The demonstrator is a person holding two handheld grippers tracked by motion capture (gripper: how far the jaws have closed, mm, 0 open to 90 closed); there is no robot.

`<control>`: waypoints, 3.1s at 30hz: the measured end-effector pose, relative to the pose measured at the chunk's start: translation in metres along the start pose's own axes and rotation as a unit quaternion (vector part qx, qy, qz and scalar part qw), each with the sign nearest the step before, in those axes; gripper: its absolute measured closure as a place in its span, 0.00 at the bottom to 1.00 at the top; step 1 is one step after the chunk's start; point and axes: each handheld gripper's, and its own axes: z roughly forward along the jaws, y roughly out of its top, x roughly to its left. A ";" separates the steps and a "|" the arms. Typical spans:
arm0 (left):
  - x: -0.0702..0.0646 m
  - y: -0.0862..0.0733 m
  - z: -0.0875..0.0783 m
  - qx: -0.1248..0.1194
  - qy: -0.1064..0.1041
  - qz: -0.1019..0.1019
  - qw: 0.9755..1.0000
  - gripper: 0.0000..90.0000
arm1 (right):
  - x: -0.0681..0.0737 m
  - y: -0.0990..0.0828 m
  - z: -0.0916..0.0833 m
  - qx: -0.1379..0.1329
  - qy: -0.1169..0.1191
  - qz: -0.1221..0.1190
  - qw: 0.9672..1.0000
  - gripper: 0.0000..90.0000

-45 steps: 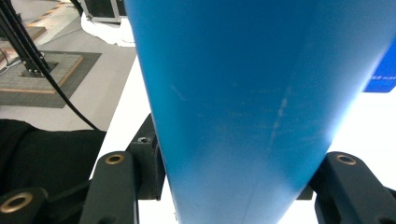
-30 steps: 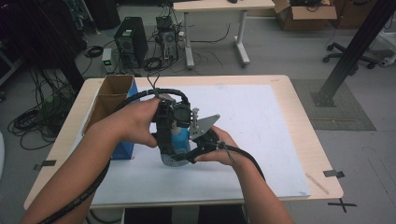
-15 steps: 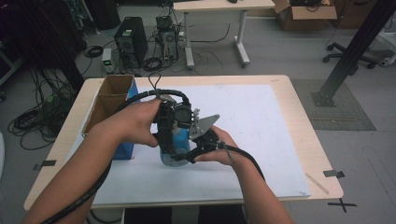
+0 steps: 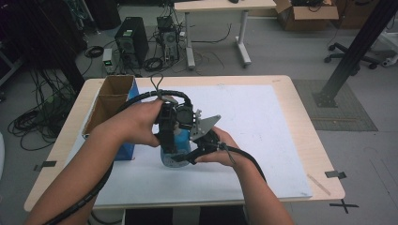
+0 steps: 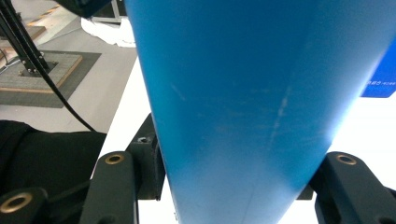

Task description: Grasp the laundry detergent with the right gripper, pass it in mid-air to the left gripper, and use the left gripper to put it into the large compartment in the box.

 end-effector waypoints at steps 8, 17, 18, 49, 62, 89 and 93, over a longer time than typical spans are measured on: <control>0.000 0.000 0.002 0.005 -0.001 0.000 1.000 0.20 | 0.001 -0.001 -0.002 0.001 0.002 0.005 1.000 0.50; 0.000 0.002 0.001 0.003 -0.005 0.000 1.000 0.28 | 0.002 0.000 -0.002 0.000 0.001 0.004 1.000 0.50; 0.000 0.002 0.003 0.003 -0.006 -0.002 1.000 0.29 | 0.002 0.000 -0.002 -0.001 0.001 0.006 1.000 0.50; -0.005 0.013 -0.006 0.044 -0.007 -0.017 0.999 0.43 | 0.006 0.003 -0.007 -0.023 -0.018 -0.007 1.000 0.48; -0.004 0.014 -0.011 0.044 -0.010 -0.014 0.999 0.43 | 0.008 -0.003 -0.005 -0.044 -0.033 0.009 0.998 0.30; 0.003 0.012 -0.011 0.042 -0.025 -0.035 0.998 0.43 | 0.004 -0.008 -0.030 -0.049 -0.027 0.052 0.997 0.01; 0.005 0.011 -0.012 0.038 -0.031 -0.047 0.998 0.43 | 0.002 -0.009 -0.041 -0.045 -0.036 0.047 0.997 0.01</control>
